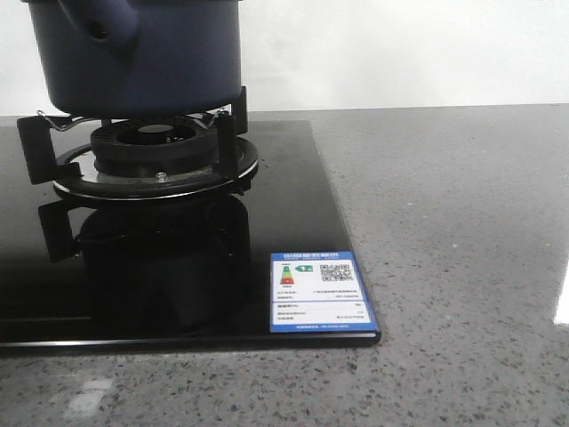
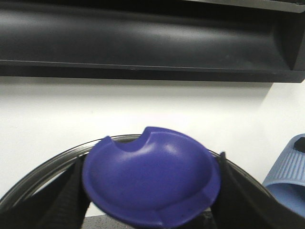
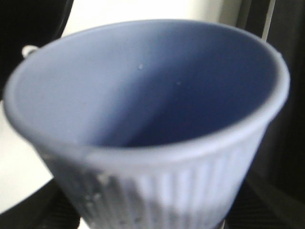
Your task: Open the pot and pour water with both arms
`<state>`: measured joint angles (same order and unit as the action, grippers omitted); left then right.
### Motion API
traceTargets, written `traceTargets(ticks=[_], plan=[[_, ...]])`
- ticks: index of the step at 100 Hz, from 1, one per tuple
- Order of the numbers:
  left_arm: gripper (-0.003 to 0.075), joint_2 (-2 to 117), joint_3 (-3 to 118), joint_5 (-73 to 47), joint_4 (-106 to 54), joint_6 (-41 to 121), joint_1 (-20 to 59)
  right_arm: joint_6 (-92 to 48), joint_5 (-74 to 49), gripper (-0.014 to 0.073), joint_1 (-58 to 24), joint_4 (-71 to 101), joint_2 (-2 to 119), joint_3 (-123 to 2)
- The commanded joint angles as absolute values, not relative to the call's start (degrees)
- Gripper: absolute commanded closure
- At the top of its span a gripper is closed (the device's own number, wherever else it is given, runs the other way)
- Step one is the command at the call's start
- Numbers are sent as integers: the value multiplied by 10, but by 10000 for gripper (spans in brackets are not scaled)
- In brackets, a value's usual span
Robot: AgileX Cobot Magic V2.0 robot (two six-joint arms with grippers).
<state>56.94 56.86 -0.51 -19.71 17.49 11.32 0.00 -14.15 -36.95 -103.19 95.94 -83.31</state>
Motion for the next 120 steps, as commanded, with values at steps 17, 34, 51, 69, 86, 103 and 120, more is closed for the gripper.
traceTargets(ticks=[17,34,51,69,86,103,120], plan=[[325,557,590,53,-197,173,111,65,-188,298,-369,-1064,932,-856],[325,557,590,53,-197,173,111,235,-266,298,-369,-1057,932,-856],[325,557,590,53,-197,173,111,340,-377,298,-366,-1002,924,-856],[325,557,590,53,-197,173,111,410,-416,298,-332,-843,884,-856],[325,557,590,53,-197,173,111,508,-341,298,-249,-702,825,-808],[325,557,590,51,-197,173,111,625,-198,298,-153,-702,756,-701],[325,557,590,51,-197,173,111,668,-27,298,-45,-702,695,-596]])
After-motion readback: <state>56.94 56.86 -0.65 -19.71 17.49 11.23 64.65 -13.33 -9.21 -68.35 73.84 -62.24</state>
